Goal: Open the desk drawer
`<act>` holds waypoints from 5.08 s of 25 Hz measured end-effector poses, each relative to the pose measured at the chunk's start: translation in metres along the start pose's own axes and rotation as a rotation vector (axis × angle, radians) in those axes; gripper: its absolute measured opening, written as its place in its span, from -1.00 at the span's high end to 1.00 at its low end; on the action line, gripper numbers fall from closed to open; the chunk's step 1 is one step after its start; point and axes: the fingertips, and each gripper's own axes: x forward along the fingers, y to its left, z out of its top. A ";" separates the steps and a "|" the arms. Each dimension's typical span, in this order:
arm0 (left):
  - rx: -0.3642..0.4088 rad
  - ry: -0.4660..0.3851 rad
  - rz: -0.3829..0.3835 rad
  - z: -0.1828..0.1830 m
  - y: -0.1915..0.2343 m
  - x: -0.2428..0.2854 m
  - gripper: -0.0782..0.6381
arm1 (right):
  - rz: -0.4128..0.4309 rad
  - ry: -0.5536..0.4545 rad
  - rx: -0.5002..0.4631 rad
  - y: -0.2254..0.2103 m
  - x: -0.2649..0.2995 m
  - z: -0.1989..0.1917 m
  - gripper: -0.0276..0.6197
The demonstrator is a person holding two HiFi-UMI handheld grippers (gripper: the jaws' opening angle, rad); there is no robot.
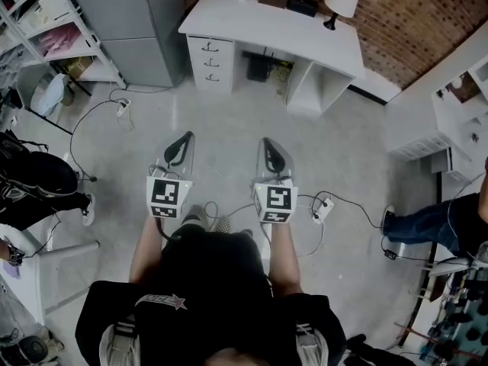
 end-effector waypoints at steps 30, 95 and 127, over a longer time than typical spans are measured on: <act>-0.080 0.095 -0.093 -0.049 0.146 0.278 0.76 | -0.046 0.141 -0.002 -0.063 0.291 -0.021 0.90; -0.324 0.354 0.144 -0.458 0.300 0.639 0.76 | 0.277 0.409 -0.017 -0.082 0.774 -0.375 0.90; -0.055 0.393 0.015 -0.655 0.230 0.724 0.76 | 0.264 0.438 -0.058 -0.094 0.781 -0.586 0.90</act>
